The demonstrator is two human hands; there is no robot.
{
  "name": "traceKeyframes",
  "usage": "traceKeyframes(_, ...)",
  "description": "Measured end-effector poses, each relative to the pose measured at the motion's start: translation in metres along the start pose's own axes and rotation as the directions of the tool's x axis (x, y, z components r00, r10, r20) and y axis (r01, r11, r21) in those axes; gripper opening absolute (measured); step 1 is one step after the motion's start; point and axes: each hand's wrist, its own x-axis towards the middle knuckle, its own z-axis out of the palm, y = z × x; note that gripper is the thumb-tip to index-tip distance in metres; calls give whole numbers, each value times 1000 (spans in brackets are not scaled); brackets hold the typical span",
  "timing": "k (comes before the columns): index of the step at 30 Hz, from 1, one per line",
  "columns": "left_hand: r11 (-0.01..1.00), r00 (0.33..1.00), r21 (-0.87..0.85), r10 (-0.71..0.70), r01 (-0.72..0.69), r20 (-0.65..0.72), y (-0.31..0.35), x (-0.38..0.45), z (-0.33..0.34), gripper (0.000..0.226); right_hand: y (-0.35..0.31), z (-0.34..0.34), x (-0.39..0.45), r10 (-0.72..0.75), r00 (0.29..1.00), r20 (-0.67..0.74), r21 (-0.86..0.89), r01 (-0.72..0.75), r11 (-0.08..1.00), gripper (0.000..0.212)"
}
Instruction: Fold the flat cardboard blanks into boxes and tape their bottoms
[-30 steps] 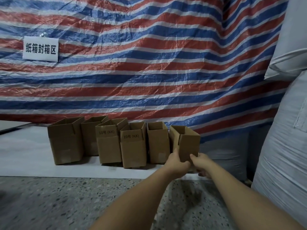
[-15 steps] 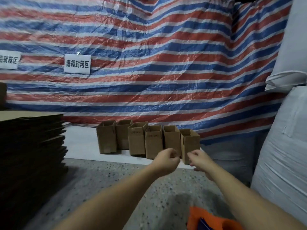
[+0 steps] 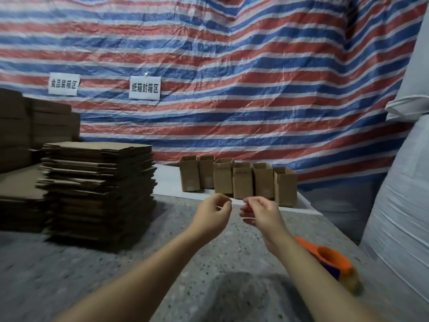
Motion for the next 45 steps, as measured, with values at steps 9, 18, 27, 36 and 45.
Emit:
traceKeyframes(9,999,995,33,-39,42,-87,-35,-68,-68,18,24,57,-69,-14,1000,25,23,13,1000,40)
traceKeyframes(18,682,895,710,411,-176,-172,-3,39,-188,13,-5,90,-21,-144,986,82,-27,147,989,44)
traceKeyframes(27,338,963,920,106,198,-247,-25,122,-249,58,-56,129,40,-273,961,36,-73,275,959,39)
traceKeyframes(36,231,935,915,-208,331,-286,-34,137,-269,57,-76,160,55,-308,945,112,-113,320,941,38)
traceKeyframes(45,217,963,940,-123,264,-242,-37,124,-269,45,-73,170,45,-324,932,162,-170,350,921,37)
